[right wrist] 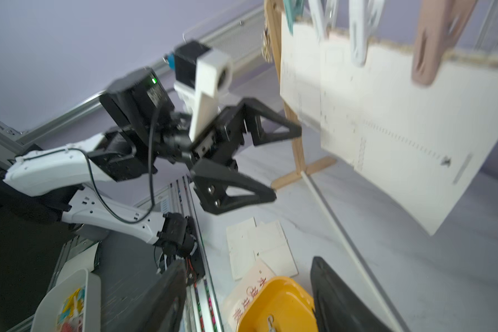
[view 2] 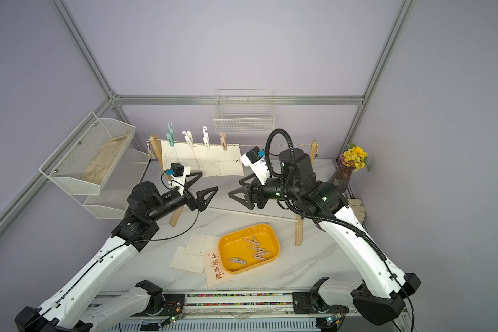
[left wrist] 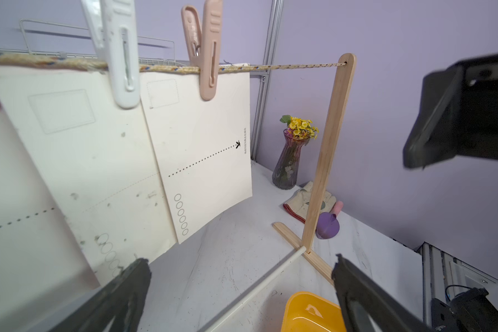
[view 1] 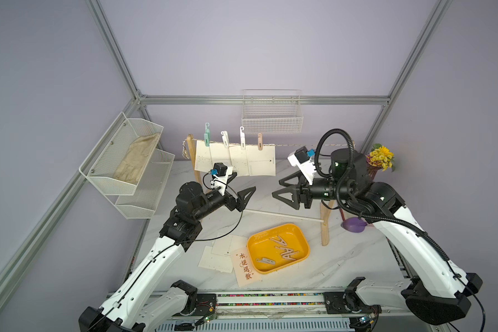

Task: Remove the postcards from the strings
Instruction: Pinch the postcard on the clothesline.

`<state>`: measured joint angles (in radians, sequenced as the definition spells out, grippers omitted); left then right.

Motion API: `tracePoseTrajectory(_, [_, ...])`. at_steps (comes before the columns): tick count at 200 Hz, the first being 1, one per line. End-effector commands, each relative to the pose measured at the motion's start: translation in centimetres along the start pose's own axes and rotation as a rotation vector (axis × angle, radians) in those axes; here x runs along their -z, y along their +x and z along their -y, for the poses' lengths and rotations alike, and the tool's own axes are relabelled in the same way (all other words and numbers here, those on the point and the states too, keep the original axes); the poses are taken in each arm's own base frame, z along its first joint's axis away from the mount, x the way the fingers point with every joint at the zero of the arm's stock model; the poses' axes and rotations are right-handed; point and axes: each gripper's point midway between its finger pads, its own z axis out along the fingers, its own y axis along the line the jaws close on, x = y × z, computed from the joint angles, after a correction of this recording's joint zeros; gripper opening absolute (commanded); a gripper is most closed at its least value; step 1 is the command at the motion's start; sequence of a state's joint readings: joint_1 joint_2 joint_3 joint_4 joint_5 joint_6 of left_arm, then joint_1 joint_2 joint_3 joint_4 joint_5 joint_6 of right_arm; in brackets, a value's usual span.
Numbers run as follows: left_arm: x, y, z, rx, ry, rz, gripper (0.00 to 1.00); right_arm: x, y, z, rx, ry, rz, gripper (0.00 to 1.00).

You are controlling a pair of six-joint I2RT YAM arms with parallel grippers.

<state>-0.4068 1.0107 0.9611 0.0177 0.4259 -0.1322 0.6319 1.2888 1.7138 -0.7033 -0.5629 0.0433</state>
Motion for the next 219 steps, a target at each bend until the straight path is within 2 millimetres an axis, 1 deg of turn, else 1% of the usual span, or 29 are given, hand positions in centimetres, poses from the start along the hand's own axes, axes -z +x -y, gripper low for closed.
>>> tracePoseTrajectory(1, [-0.2, -4.9, 0.1, -0.087, 0.009, 0.128, 0.99, -0.2, -5.5, 1.3, 0.157, 0.083, 0.155, 0.81])
tracePoseTrajectory(6, [-0.4, -5.1, -0.3, -0.080, -0.012, 0.134, 0.99, 0.1, -6.4, 1.5, 0.180, 0.102, 0.174, 0.82])
tracePoseTrajectory(10, [-0.7, -5.2, -0.8, -0.072, -0.026, 0.135, 0.99, -0.7, -6.5, 2.4, 0.182, 0.119, 0.166, 0.83])
tracePoseTrajectory(15, [-1.0, -5.3, -1.1, -0.066, -0.034, 0.138, 0.99, -1.0, -7.1, 3.0, 0.189, 0.133, 0.171, 0.85])
tracePoseTrajectory(26, [-1.7, -5.3, -1.4, -0.054, -0.025, 0.140, 0.99, -1.4, -8.1, 3.9, 0.209, 0.135, 0.180, 0.88])
tracePoseTrajectory(36, [-2.2, -5.6, -1.4, -0.050, -0.004, 0.142, 0.99, -1.7, -9.0, 4.7, 0.226, 0.130, 0.188, 0.88])
tracePoseTrajectory(47, [-2.9, -5.7, -1.5, -0.046, 0.013, 0.138, 0.99, -1.8, -9.4, 5.6, 0.242, 0.114, 0.191, 0.89])
tracePoseTrajectory(52, [-3.1, -5.8, -1.6, -0.046, 0.016, 0.139, 0.99, -2.0, -9.7, 6.5, 0.242, 0.113, 0.191, 0.89])
tracePoseTrajectory(80, [-4.2, -6.0, -2.8, -0.040, 0.000, 0.151, 0.98, -1.7, -10.6, 10.1, 0.212, 0.091, 0.207, 0.89])
tracePoseTrajectory(91, [-4.6, -6.2, -3.1, -0.036, 0.002, 0.155, 0.98, -1.9, -10.8, 10.8, 0.210, 0.067, 0.210, 0.89])
tracePoseTrajectory(116, [-5.7, -6.0, -3.6, -0.033, 0.025, 0.133, 0.95, -2.6, -10.7, 11.4, 0.208, 0.001, 0.200, 0.89])
tracePoseTrajectory(146, [-6.8, -5.4, -4.3, -0.027, 0.036, 0.117, 0.94, -3.1, -10.0, 11.7, 0.204, -0.084, 0.181, 0.90])
tracePoseTrajectory(166, [-7.0, -5.2, -4.7, -0.026, 0.027, 0.117, 0.93, -3.4, -9.5, 11.6, 0.203, -0.132, 0.169, 0.90])
tracePoseTrajectory(189, [-7.1, -5.2, -5.2, -0.027, 0.021, 0.123, 0.90, -3.9, -9.0, 11.9, 0.208, -0.135, 0.150, 0.90])
tracePoseTrajectory(207, [-7.2, -5.3, -4.9, -0.025, 0.040, 0.125, 0.87, -4.1, -8.6, 12.2, 0.210, -0.138, 0.142, 0.90])
tracePoseTrajectory(219, [-7.1, -5.3, -4.6, -0.024, 0.060, 0.128, 0.83, -4.3, -8.5, 12.3, 0.204, -0.144, 0.138, 0.89])
